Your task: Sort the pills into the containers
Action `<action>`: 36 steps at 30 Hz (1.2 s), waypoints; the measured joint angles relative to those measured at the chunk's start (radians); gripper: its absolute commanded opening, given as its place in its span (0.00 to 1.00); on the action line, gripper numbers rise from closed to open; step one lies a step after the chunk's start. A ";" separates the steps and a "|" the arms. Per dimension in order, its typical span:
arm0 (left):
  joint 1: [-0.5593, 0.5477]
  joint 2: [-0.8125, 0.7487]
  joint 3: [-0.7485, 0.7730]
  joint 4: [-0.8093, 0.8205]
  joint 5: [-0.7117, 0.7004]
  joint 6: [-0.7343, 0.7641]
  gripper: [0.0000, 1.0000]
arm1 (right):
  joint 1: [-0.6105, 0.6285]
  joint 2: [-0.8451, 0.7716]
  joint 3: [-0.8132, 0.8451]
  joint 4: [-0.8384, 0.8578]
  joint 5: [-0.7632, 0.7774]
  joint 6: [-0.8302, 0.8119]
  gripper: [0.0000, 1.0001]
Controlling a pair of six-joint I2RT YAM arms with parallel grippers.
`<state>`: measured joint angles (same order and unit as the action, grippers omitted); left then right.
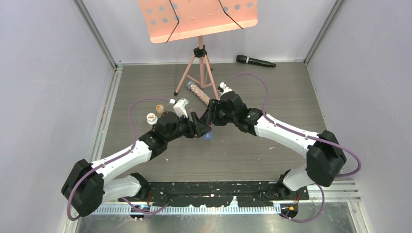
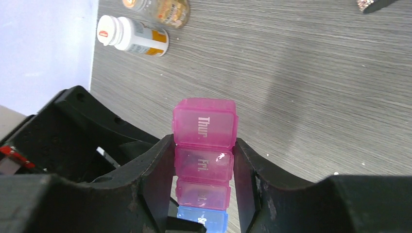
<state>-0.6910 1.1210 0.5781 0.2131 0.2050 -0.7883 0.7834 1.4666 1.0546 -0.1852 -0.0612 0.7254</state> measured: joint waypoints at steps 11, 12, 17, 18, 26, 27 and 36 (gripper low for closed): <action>0.058 -0.031 -0.019 -0.023 -0.003 -0.047 0.00 | -0.003 -0.002 -0.007 0.066 -0.058 0.059 1.00; 0.061 -0.034 -0.021 -0.023 -0.003 -0.047 0.00 | -0.005 -0.002 -0.013 0.077 -0.067 0.064 0.98; 0.074 -0.057 -0.027 -0.026 -0.001 -0.045 0.00 | -0.048 -0.032 -0.105 0.180 -0.134 0.069 0.96; 0.080 -0.063 -0.027 -0.026 0.001 -0.046 0.00 | -0.060 -0.048 -0.131 0.198 -0.148 0.067 0.96; 0.180 -0.094 -0.014 -0.071 0.054 -0.099 0.00 | -0.111 -0.198 -0.264 0.380 -0.307 0.005 0.97; 0.186 -0.103 -0.006 -0.080 0.059 -0.110 0.00 | -0.111 -0.201 -0.277 0.412 -0.336 0.003 0.95; 0.187 -0.245 0.055 -0.124 0.078 -0.153 0.00 | -0.109 -0.142 -0.312 0.572 -0.488 0.052 0.82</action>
<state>-0.5037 0.8757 0.6331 0.0887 0.2832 -0.9417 0.6743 1.3243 0.7422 0.3866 -0.5491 0.7776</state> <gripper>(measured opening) 0.254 0.827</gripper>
